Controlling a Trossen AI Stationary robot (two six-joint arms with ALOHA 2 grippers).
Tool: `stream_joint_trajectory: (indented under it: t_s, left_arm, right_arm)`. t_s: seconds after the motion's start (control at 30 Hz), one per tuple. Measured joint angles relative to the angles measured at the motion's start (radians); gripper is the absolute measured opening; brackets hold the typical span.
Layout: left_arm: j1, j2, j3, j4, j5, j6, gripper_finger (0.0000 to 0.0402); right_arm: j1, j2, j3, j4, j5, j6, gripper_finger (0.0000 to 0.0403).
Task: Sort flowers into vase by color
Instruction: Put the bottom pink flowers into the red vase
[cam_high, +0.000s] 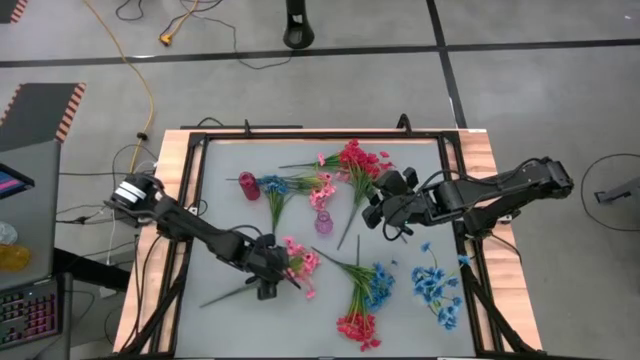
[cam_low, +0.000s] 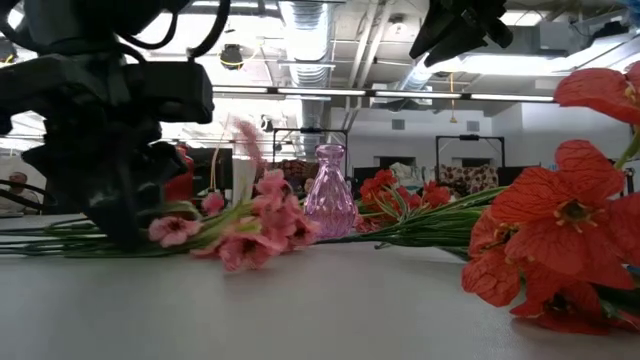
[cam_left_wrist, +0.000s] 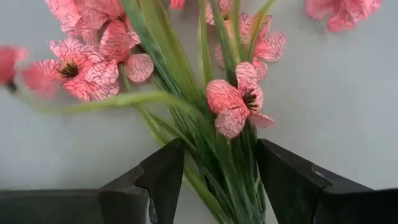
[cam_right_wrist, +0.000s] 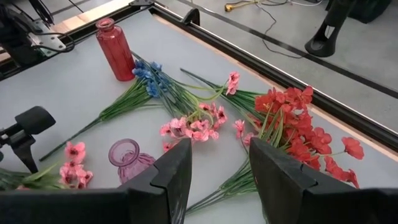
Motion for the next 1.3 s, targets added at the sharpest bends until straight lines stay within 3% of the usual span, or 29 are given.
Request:
stream_joint_trajectory:
  t_s: [0.17, 0.53, 0.77, 1.03, 1.17, 1.3]
  left_arm:
    - [0.001, 0.003, 0.015, -0.015, 0.0, -0.006, 0.0155]
    - [0.0, -0.007, 0.014, -0.031, 0.016, -0.032, 0.0009]
    - [0.0, -0.061, 0.012, -0.038, 0.032, -0.029, 0.0003]
    - [0.002, -0.261, 0.013, -0.032, 0.0, 0.024, 0.0001]
    - [0.002, -0.389, 0.013, -0.03, -0.121, 0.085, 0.0001]
    - [0.007, -0.519, 0.013, -0.01, -0.314, 0.191, 0.0]
  right_arm:
    - [0.0, 0.0, 0.0, 0.0, 0.0, 0.0, 0.0187]
    - [0.0, 0.0, 0.0, 0.0, 0.0, 0.0, 0.0187]
    - [0.0, 0.0, 0.0, 0.0, 0.001, 0.0, 0.0187]
    - [0.0, 0.0, 0.0, 0.001, 0.001, 0.0, 0.0187]
    - [0.0, 0.0, 0.0, 0.001, 0.001, 0.0, 0.0187]
    - [0.0, 0.0, 0.0, 0.001, 0.001, 0.0, 0.0187]
